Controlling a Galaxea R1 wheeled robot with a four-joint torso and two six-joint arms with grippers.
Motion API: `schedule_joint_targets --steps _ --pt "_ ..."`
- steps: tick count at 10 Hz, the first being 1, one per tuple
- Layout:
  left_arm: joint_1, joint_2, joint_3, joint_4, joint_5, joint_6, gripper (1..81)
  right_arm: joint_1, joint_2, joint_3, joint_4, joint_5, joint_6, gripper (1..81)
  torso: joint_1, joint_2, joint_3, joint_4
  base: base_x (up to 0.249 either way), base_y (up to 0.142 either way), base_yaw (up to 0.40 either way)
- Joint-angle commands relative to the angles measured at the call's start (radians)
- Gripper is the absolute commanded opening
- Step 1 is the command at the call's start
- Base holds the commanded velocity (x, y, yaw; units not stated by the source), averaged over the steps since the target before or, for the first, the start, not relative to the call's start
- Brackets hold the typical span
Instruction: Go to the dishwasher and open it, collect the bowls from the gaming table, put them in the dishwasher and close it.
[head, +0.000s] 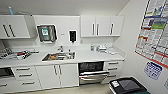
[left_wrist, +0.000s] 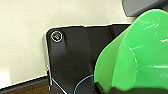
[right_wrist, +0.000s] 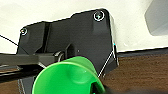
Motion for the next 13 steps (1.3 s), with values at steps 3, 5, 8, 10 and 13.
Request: schedule_joint_targets --steps 3,5,8,10,13 --pt "-0.047 -0.022 0.008 0.001 0.047 -0.001 1.0 0.033 -0.026 0.001 -0.011 -0.047 -0.002 1.0 0.000 0.000 0.000 0.000 0.123 0.000 0.000" --pt "-0.048 -0.023 0.008 -0.001 0.047 -0.001 1.0 0.033 -0.026 0.001 -0.011 -0.047 -0.002 1.0 0.000 0.000 0.000 0.000 0.131 0.000 0.000" --pt "-0.047 -0.020 0.008 0.001 0.047 -0.001 1.0 0.033 -0.026 0.001 -0.011 -0.047 -0.002 1.0 0.000 0.000 0.000 0.000 0.136 0.000 0.000" --pt "-0.047 -0.020 0.008 0.001 0.047 -0.001 1.0 0.033 -0.024 0.001 -0.011 -0.047 -0.002 1.0 0.000 0.000 0.000 0.000 0.137 0.000 0.000" --pt "-0.048 -0.020 0.008 0.001 0.047 -0.001 1.0 0.032 -0.024 0.000 -0.011 -0.047 -0.002 1.0 0.000 0.000 0.000 0.000 0.137 0.000 0.000"
